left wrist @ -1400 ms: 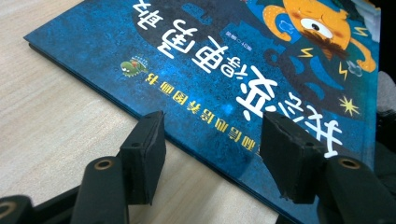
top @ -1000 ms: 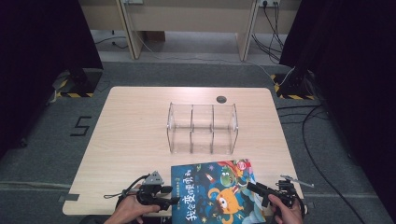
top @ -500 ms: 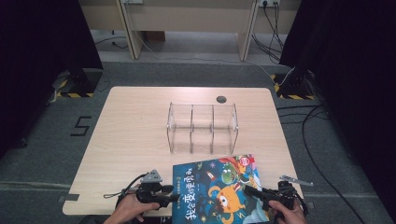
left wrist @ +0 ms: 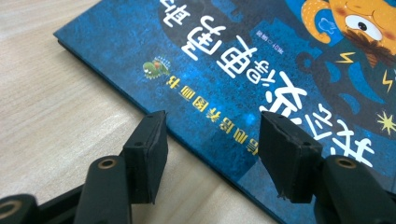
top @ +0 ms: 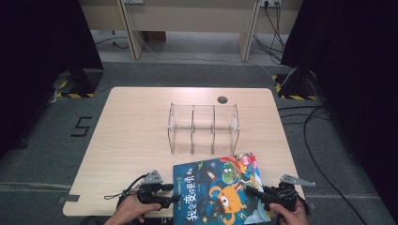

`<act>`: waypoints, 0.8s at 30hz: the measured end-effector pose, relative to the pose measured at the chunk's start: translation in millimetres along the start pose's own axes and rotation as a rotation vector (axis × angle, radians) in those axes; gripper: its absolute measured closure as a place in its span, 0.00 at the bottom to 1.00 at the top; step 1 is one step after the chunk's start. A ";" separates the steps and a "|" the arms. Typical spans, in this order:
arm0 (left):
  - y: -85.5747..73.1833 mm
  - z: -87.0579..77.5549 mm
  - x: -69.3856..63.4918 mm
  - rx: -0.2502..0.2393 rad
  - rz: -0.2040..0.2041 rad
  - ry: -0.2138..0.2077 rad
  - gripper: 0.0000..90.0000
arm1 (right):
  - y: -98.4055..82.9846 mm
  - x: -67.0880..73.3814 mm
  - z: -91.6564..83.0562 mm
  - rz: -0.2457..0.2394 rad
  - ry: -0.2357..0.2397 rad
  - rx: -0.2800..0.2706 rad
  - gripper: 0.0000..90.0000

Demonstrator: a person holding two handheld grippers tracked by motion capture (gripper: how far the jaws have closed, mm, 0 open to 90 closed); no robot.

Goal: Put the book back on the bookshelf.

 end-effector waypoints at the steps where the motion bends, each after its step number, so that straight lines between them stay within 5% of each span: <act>1: 0.0 0.0 0.0 0.000 0.000 0.000 0.46 | 0.0 0.0 0.0 0.000 0.000 0.000 0.63; 10: -0.4 -0.1 0.8 -0.008 -0.023 -0.016 0.42 | 4.5 4.5 -4.0 -0.072 -0.011 -0.024 0.62; 12: 0.0 0.2 0.6 -0.008 -0.025 -0.017 0.41 | 7.5 8.2 -5.4 -0.123 -0.014 -0.044 0.61; 24: 2.9 4.2 2.4 -0.015 -0.076 -0.068 0.38 | 11.0 13.4 -7.4 -0.195 -0.016 -0.068 0.61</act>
Point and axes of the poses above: each handheld gripper's, and its own axes: z roughly forward along the jaws, y roughly out of its top, x roughly to its left, the point moved 1 cm from there along z, roughly forward along the jaws, and after that the axes turned 1 degree about x, right-handed, at the moved point
